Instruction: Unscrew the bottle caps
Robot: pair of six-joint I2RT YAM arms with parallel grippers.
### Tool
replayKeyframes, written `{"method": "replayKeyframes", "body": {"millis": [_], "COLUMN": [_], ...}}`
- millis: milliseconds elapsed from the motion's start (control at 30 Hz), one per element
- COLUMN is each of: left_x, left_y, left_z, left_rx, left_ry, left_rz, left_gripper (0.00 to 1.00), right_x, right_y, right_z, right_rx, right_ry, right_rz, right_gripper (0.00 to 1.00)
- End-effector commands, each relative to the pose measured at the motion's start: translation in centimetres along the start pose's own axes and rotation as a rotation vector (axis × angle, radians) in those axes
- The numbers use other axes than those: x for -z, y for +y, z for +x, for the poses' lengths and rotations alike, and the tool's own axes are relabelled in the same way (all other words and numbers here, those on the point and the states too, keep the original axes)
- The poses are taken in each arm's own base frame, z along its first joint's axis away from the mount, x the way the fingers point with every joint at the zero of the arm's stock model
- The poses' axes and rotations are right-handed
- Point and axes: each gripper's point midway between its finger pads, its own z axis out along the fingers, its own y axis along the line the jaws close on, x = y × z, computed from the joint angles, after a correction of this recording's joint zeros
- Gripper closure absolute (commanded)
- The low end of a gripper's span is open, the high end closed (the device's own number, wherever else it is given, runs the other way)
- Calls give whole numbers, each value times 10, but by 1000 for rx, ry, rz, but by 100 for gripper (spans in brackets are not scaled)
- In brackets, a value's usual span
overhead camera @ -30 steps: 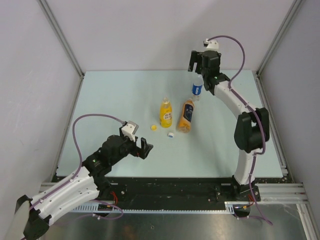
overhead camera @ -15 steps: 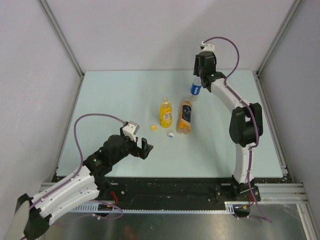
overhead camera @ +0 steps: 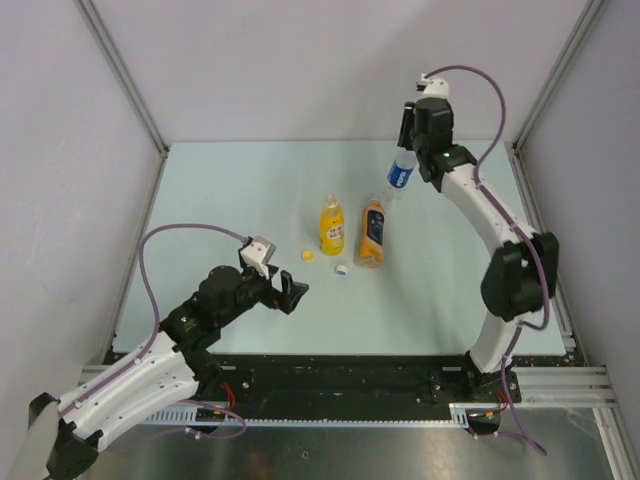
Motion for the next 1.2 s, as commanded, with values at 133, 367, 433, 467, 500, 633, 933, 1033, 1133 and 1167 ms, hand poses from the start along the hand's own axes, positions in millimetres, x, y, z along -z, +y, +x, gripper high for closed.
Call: {"method": "replayKeyframes", "body": {"millis": [133, 367, 433, 467, 500, 633, 933, 1033, 1133, 1167], "left_x": [22, 31, 34, 35, 36, 44, 62, 65, 67, 67], "left_y": [-23, -39, -45, -48, -51, -64, -92, -101, -114, -118], "left_z": [-60, -74, -79, -82, -85, -100, -118, -120, -120, -119], "left_rx": [-24, -48, -56, -57, -60, -85, -167, -192, -217, -224], "left_ry": [-169, -202, -209, -214, -219, -257, -326, -347, -365, -363], "left_rz": [90, 174, 200, 214, 229, 294, 447, 506, 586, 613], "left_gripper": [1, 1, 1, 1, 1, 1, 0, 1, 0, 0], "right_x": [137, 231, 258, 272, 285, 338, 390, 394, 394, 394], "right_y": [13, 35, 44, 49, 54, 77, 114, 125, 134, 138], "right_z": [-107, -118, -118, -118, -118, -115, -70, -52, -40, -37], "right_rx": [-97, -127, -124, -120, -116, -94, -25, -4, 8, 14], "right_ry": [-266, -306, -316, -321, -325, -311, -102, -28, 10, 16], "right_rz": [-158, -435, -542, -597, -650, -900, -1315, -1404, -1437, -1448], "right_gripper": [100, 100, 100, 100, 100, 100, 100, 100, 100, 100]}}
